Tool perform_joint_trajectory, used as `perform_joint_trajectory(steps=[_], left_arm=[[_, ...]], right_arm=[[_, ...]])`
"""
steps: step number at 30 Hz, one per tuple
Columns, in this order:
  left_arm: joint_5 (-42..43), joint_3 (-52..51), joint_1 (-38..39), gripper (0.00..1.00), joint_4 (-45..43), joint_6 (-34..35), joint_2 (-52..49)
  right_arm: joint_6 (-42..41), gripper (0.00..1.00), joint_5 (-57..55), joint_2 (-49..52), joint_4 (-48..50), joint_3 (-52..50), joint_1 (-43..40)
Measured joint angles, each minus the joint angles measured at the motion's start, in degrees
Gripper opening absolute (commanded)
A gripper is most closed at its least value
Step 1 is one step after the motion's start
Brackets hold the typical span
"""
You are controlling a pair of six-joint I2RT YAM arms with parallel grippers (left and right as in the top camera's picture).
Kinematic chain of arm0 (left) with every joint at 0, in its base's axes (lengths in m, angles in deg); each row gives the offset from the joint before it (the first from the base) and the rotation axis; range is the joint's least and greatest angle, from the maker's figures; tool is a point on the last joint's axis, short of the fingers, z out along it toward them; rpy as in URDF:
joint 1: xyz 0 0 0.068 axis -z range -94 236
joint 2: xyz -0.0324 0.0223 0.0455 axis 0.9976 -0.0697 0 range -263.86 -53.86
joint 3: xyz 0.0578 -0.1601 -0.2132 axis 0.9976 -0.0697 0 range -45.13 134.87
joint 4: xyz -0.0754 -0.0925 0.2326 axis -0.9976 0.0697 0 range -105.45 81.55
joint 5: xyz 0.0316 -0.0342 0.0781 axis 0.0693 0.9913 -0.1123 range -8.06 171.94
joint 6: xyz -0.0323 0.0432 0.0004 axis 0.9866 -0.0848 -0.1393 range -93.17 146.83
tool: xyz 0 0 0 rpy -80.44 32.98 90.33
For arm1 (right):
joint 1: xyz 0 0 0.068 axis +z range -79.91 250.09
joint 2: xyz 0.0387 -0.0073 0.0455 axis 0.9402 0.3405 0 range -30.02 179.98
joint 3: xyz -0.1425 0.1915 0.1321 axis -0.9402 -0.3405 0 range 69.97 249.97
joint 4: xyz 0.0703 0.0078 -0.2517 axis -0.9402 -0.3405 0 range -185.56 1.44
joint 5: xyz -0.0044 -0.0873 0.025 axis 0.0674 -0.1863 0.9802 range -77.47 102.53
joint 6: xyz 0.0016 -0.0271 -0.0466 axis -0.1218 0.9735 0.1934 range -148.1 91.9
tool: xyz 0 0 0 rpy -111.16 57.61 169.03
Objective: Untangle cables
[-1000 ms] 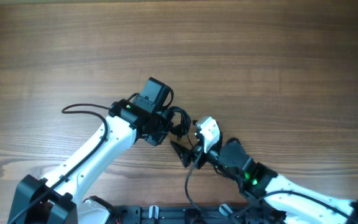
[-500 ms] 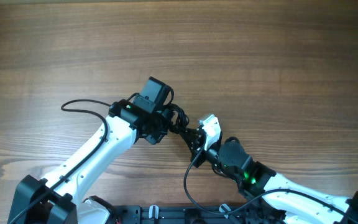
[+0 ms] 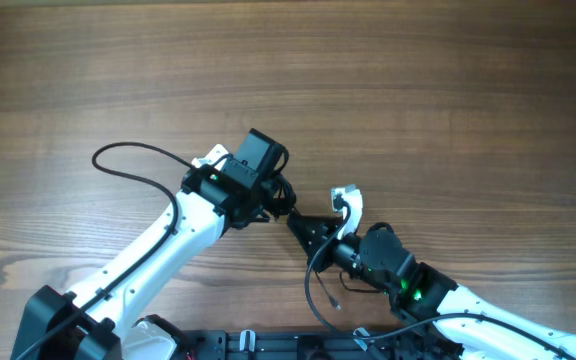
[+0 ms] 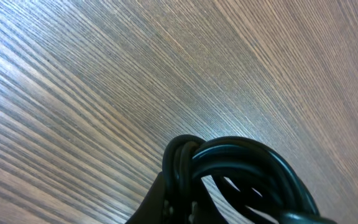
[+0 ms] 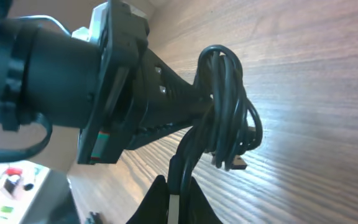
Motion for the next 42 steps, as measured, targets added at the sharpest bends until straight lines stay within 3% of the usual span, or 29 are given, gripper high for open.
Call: perform_joint_trajectory(steps=[13, 16, 19, 22, 24, 25, 26, 27, 28, 34, 38, 42], left_arm=[[-5.03, 0.00, 12.00, 0.04, -2.51, -0.94, -0.07], [-2.54, -0.02, 12.26, 0.04, -2.97, -8.20, -0.07], [4.35, -0.26, 11.91, 0.04, -8.37, -22.69, -0.17], [10.08, -0.81, 9.86, 0.04, -11.80, -35.28, -0.79], [13.00, -0.90, 8.24, 0.04, -11.76, -39.56, -0.74], [14.53, -0.90, 7.28, 0.04, -11.61, -40.76, -0.50], [16.13, -0.92, 6.08, 0.04, -11.26, -41.79, 0.39], [17.94, -0.92, 4.92, 0.04, -11.08, -42.62, 1.88], [19.76, -0.92, 3.85, 0.04, -10.88, -43.17, 3.50], [27.89, -0.90, -2.01, 0.04, -11.32, -44.98, 8.59], [29.55, -0.90, -4.79, 0.04, -10.67, -47.74, 8.59], [37.40, -0.90, -7.78, 0.04, -10.64, -55.32, 8.66]], right_arm=[[-13.11, 0.05, -8.57, 3.80, 0.09, 0.00, 0.48], [-13.90, 0.05, -10.73, 3.87, 0.00, 0.00, -0.59], [-14.23, 0.11, -12.46, 3.87, 0.13, 0.00, -2.14], [-14.60, 0.29, -14.43, 3.76, -0.09, -0.02, -2.38], [-14.51, 0.52, -15.02, 3.76, -0.72, -0.13, -2.38], [-14.45, 0.57, -15.37, 3.69, -1.03, -0.11, -2.36], [-14.40, 0.70, -15.52, 3.28, -1.14, -0.15, -2.45], [-13.68, 0.93, -15.72, 2.29, -1.11, -0.13, -2.47], [-12.50, 1.00, -15.85, 0.76, -1.79, -0.04, -2.49], [-0.31, 1.00, -15.54, -21.97, -15.10, 0.70, -2.16], [3.37, 1.00, -25.66, -36.02, -31.61, 1.07, -2.27], [4.39, 0.82, -32.17, -41.64, -39.74, 0.98, -2.32]])
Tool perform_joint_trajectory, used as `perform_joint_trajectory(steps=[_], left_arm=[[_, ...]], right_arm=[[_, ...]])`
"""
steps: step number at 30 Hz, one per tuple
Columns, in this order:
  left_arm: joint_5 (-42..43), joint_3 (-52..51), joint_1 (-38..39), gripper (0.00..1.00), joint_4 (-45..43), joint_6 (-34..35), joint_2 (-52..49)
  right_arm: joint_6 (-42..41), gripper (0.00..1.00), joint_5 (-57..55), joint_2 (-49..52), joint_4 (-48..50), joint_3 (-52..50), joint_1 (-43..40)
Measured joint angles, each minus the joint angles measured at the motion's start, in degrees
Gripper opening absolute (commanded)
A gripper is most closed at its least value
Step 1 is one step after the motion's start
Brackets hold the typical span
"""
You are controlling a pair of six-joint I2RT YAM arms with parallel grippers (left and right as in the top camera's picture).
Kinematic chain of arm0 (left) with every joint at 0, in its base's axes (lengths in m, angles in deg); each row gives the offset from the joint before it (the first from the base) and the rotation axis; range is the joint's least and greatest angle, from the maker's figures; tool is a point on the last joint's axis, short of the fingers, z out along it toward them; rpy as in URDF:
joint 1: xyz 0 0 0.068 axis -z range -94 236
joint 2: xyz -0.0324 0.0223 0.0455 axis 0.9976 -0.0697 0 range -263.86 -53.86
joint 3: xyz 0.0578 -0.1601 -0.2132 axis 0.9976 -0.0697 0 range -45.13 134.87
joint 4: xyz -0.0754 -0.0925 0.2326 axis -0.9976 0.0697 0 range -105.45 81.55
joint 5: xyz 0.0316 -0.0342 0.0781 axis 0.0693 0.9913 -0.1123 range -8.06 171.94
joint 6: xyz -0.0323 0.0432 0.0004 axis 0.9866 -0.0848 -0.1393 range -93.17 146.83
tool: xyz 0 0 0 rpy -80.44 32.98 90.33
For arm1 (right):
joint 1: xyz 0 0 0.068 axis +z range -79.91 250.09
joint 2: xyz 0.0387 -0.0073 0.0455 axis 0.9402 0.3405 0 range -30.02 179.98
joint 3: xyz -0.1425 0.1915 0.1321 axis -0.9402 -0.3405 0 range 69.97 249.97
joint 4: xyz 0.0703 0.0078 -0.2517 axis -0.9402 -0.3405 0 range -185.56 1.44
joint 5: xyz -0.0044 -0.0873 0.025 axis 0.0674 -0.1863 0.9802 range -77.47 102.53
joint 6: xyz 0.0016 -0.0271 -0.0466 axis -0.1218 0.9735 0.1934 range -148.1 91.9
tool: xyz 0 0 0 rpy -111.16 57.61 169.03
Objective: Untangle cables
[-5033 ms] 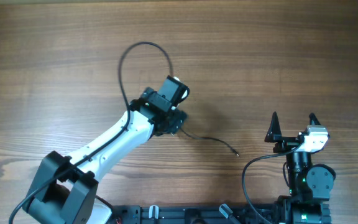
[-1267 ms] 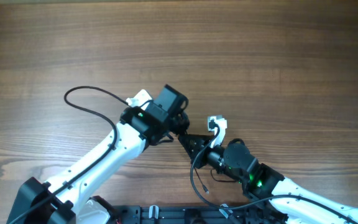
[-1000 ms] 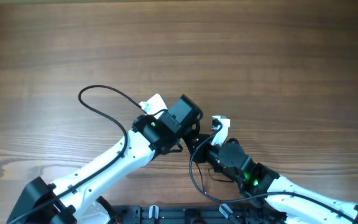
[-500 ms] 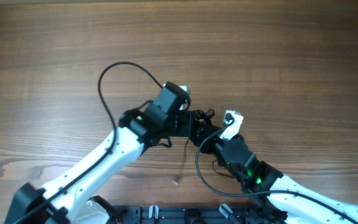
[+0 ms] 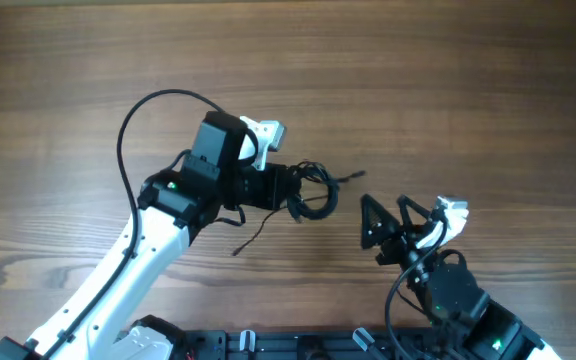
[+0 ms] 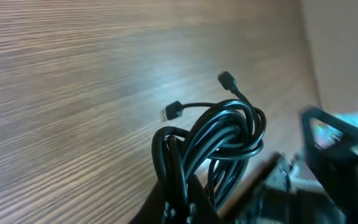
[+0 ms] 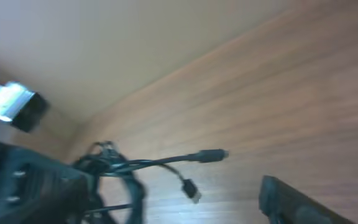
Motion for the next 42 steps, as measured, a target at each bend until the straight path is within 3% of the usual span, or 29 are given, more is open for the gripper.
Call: perform_joint_trajectory(steps=[1, 2, 4, 6, 7, 8, 9, 10, 12, 16, 22, 29, 32, 38, 40, 42], left_arm=[[2.67, 0.00, -0.74, 0.04, 0.07, -1.90, 0.02], [3.02, 0.00, -0.87, 0.04, 0.13, -2.80, 0.02], [6.84, 0.00, -1.99, 0.04, 0.20, -4.20, 0.02], [8.46, 0.00, -2.12, 0.04, 0.20, -4.68, 0.02], [9.07, 0.00, -2.12, 0.04, 0.20, -4.83, 0.02], [9.70, 0.00, -2.12, 0.04, 0.20, -4.85, 0.02], [10.36, 0.00, -2.12, 0.04, 0.20, -4.85, 0.02], [10.93, 0.00, -2.12, 0.04, 0.20, -4.85, 0.02], [11.50, 0.00, -2.12, 0.04, 0.22, -4.83, 0.02], [15.87, 0.00, -2.12, 0.04, 0.22, -4.83, 0.04], [19.06, 0.02, -2.49, 0.04, 3.96, -4.83, 0.04], [23.69, 0.02, -2.58, 0.04, 5.64, -7.19, 0.04], [24.50, 0.02, -2.58, 0.04, 5.66, -7.63, 0.04], [25.99, 0.02, -2.58, 0.04, 5.79, -7.87, 0.04], [26.60, 0.00, -2.60, 0.04, 5.90, -7.87, 0.04], [26.51, 0.00, -2.82, 0.04, 5.84, -7.93, 0.09]], right_arm=[[-0.02, 0.77, -0.07, 0.04, -0.63, 0.00, 0.00], [0.22, 0.86, 0.24, 0.07, -0.63, 0.00, 0.00], [-2.03, 0.88, 1.25, 0.26, -0.92, 0.00, 0.00], [-11.56, 0.89, 2.56, 0.50, -1.60, 0.00, 0.00], [-13.81, 0.80, 2.89, 0.50, -1.36, 0.00, 0.00], [-14.03, 0.59, 3.15, 0.50, -0.94, 0.00, 0.00], [-10.21, 0.32, 3.45, 0.50, -0.57, 0.00, 0.00], [-4.17, 0.26, 4.31, 0.50, -0.28, 0.00, 0.00], [3.96, 0.32, 8.83, 0.57, 2.45, -0.09, -0.04], [13.73, 0.33, 20.17, 0.72, 6.25, -0.07, -0.11], [14.75, 0.37, 28.41, 0.72, 8.44, -0.09, -0.20], [14.75, 0.40, 34.05, 0.72, 7.58, -0.07, -9.77], [15.19, 0.32, 42.86, 0.74, 6.78, -0.09, -15.91], [19.50, 0.29, 63.01, 1.70, 8.81, -0.09, -23.93], [20.52, 0.06, 65.61, 5.40, 12.00, -0.09, -24.41], [21.31, 0.04, 67.32, 9.97, 16.55, -0.20, -24.70]])
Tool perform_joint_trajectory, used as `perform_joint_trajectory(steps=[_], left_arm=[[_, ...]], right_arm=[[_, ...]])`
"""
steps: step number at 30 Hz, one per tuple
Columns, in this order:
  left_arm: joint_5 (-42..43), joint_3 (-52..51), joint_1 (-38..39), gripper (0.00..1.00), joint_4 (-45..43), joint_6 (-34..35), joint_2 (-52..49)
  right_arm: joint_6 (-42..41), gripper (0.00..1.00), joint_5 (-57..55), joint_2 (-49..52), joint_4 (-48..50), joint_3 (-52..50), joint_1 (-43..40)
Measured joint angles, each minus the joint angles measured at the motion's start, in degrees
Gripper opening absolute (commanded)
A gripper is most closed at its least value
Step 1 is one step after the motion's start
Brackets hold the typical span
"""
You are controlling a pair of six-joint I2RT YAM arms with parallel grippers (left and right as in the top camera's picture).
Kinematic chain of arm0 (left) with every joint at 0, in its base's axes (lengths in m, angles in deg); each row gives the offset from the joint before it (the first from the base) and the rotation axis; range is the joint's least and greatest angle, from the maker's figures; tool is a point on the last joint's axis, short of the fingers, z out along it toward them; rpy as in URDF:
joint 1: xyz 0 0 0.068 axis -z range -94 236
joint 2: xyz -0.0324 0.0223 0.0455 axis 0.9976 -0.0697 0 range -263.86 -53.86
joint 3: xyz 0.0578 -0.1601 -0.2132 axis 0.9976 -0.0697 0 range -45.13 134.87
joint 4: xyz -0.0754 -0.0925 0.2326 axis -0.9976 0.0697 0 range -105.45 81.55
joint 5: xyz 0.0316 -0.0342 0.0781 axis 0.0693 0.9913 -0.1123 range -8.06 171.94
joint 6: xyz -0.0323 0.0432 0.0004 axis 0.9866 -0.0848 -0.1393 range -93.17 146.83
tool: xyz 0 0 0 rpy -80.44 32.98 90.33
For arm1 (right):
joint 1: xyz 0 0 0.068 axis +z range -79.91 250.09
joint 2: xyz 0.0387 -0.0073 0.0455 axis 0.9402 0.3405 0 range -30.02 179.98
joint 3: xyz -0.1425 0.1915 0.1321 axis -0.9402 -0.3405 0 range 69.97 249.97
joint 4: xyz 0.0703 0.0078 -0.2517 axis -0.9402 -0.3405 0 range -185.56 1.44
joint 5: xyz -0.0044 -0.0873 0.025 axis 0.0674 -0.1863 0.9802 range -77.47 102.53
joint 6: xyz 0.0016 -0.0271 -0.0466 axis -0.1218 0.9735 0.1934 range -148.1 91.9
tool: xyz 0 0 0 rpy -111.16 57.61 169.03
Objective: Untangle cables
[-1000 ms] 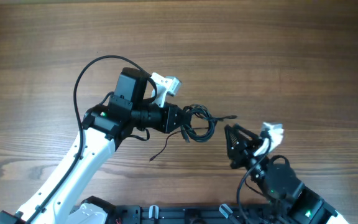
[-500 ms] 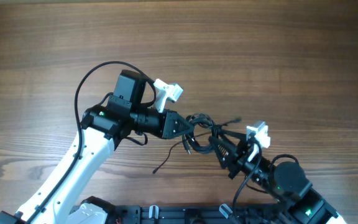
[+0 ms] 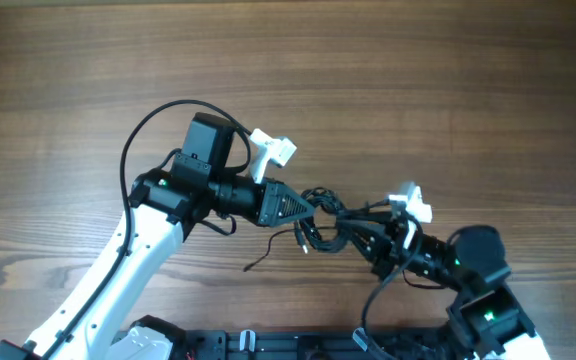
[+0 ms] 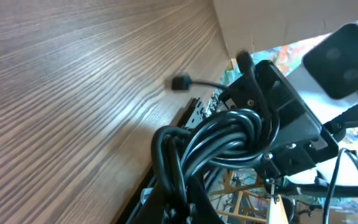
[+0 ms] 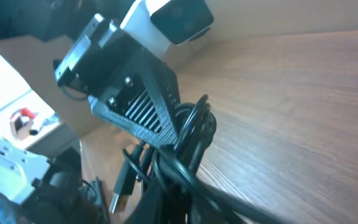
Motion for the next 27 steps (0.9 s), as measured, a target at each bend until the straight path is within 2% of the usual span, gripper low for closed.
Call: perform_joint_trajectory(steps=[4, 11, 15, 16, 17, 20, 21, 27], left_arm=[[-2.08, 0.00, -0.46, 0.04, 0.57, -0.33, 0.00], [-0.96, 0.11, -2.16, 0.04, 2.36, -0.35, 0.07], [-4.24, 0.11, -6.62, 0.04, 2.99, -0.33, 0.07], [-4.61, 0.11, -6.62, 0.04, 2.99, -0.33, 0.07], [-4.70, 0.11, -6.62, 0.04, 3.02, -0.33, 0.07], [-4.09, 0.11, -6.62, 0.04, 2.25, -0.33, 0.07], [-3.45, 0.11, -6.62, 0.04, 1.31, -0.35, 0.07], [2.32, 0.09, -6.62, 0.04, -5.51, -0.35, 0.07]], right_arm=[[0.72, 0.04, 1.92, 3.13, 0.50, 0.00, -1.07], [0.94, 0.04, 15.34, 3.89, -3.04, -0.02, -16.00], [1.18, 0.04, 14.95, 3.93, -5.44, -0.04, -23.12], [1.18, 0.10, 14.97, 3.93, -5.44, -0.04, -23.85], [1.18, 0.23, 14.95, 3.93, -5.44, -0.04, -24.15], [0.68, 0.42, 15.04, 3.93, -6.27, -0.04, -24.22], [0.68, 0.45, 15.69, 3.93, -6.75, -0.04, -24.22], [0.24, 0.46, 23.52, 4.17, -5.84, -0.04, -22.88]])
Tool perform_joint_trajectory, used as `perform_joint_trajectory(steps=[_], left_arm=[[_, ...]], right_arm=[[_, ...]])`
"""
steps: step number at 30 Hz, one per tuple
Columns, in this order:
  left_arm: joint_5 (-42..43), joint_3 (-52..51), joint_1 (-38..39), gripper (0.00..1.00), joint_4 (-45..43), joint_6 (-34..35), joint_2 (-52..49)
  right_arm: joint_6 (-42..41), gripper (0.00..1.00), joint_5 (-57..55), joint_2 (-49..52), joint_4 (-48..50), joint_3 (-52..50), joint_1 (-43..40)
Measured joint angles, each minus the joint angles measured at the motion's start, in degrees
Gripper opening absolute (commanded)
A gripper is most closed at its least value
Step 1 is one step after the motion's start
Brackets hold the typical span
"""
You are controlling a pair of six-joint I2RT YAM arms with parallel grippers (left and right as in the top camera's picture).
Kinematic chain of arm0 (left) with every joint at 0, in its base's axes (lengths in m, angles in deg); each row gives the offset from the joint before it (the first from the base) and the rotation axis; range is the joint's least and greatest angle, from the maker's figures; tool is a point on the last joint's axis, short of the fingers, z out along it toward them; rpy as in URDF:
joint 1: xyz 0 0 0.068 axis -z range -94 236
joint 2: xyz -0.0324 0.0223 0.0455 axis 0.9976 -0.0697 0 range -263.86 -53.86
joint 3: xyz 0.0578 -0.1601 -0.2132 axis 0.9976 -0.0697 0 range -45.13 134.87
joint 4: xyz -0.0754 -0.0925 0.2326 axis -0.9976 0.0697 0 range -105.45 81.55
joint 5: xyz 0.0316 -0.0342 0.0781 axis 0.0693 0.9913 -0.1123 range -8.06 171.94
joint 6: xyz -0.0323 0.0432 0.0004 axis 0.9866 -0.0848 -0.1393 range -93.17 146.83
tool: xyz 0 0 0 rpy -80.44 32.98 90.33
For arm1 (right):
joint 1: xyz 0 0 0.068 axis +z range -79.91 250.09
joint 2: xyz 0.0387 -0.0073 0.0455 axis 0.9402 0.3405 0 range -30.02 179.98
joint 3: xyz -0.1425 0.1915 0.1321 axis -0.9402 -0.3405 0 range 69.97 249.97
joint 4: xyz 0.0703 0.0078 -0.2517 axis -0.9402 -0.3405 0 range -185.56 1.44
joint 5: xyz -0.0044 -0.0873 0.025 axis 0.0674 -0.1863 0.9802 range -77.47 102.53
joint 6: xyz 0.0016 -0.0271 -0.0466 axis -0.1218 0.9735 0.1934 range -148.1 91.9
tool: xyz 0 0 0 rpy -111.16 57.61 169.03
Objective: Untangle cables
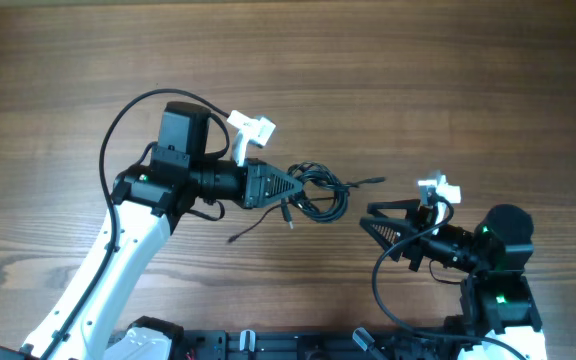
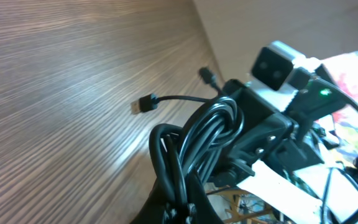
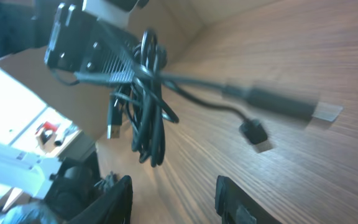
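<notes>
A tangled black cable bundle [image 1: 318, 196] hangs from my left gripper [image 1: 284, 188], which is shut on its loops; in the left wrist view the bundle [image 2: 199, 142] rises from the gripper [image 2: 180, 210]. One plug end [image 1: 378, 181] sticks out to the right, and a thin tail [image 1: 236, 238] droops to the table. My right gripper [image 1: 370, 220] stands open a little to the right of the bundle, touching nothing. The right wrist view shows the bundle [image 3: 145, 107] and two plugs [image 3: 319, 111] ahead of the open gripper [image 3: 174, 188].
The wooden table [image 1: 448, 90] spreads wide behind and to both sides. A black rail [image 1: 268, 345] runs along the near edge between the arm bases. The left arm's own black lead [image 1: 118, 125] arcs above its wrist.
My right gripper was shut on a strand of the bundle beside the left gripper; now it is open and stands clear to the right. The left gripper with the bundle sits slightly further up and left.
Both grippers were shut on the bundle at the table's middle. Then the left held it alone with the right open and apart. Then the right was shut on the bundle again. Now the right is open and apart once more, and two plug ends stick out.
</notes>
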Motion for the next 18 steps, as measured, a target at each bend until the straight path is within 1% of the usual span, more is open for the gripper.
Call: perform_joint_trajectory(steps=[3, 7, 8, 9, 10, 12, 13, 14, 16, 18], left_arm=[[1.84, 0.02, 0.26, 0.04, -0.46, 0.31, 0.00], [1.86, 0.02, 2.67, 0.04, -2.97, 3.10, 0.00], [0.98, 0.02, 3.50, 0.04, -3.52, 4.28, 0.00], [-0.22, 0.02, 4.31, 0.04, -4.52, 6.34, 0.00], [-1.07, 0.02, 4.79, 0.06, -4.92, 7.78, 0.00], [-4.72, 0.02, 6.14, 0.15, -5.66, 10.82, 0.00], [-5.46, 0.02, 6.23, 0.20, -5.66, 11.19, 0.00], [-7.02, 0.02, 6.34, 0.27, -5.79, 12.09, 0.00], [-8.72, 0.02, 6.54, 0.31, -6.03, 12.79, 0.00], [-11.13, 0.04, 6.93, 0.33, -8.68, 15.39, 0.00]], right_arm=[[-2.14, 0.46, 0.46, 2.45, 4.11, -0.04, 2.32], [-8.52, 0.45, 0.72, 9.62, 15.52, -0.13, 6.27], [-10.29, 0.40, 0.79, 11.37, 18.16, -0.17, 7.06], [-12.17, 0.13, 0.92, 13.55, 21.77, -0.13, 8.15], [-13.25, 0.04, 0.90, 15.17, 23.45, -0.13, 8.98], [-15.76, 0.04, 1.01, 18.99, 27.43, -0.15, 10.29], [-16.81, 0.04, 0.87, 19.93, 28.35, -0.15, 10.36], [-20.24, 0.04, 0.00, 21.97, 29.73, -0.15, 10.38], [-24.63, 0.04, -1.18, 23.47, 31.87, -0.17, 10.45], [-29.51, 0.04, -3.28, 25.27, 38.01, -0.22, 10.47]])
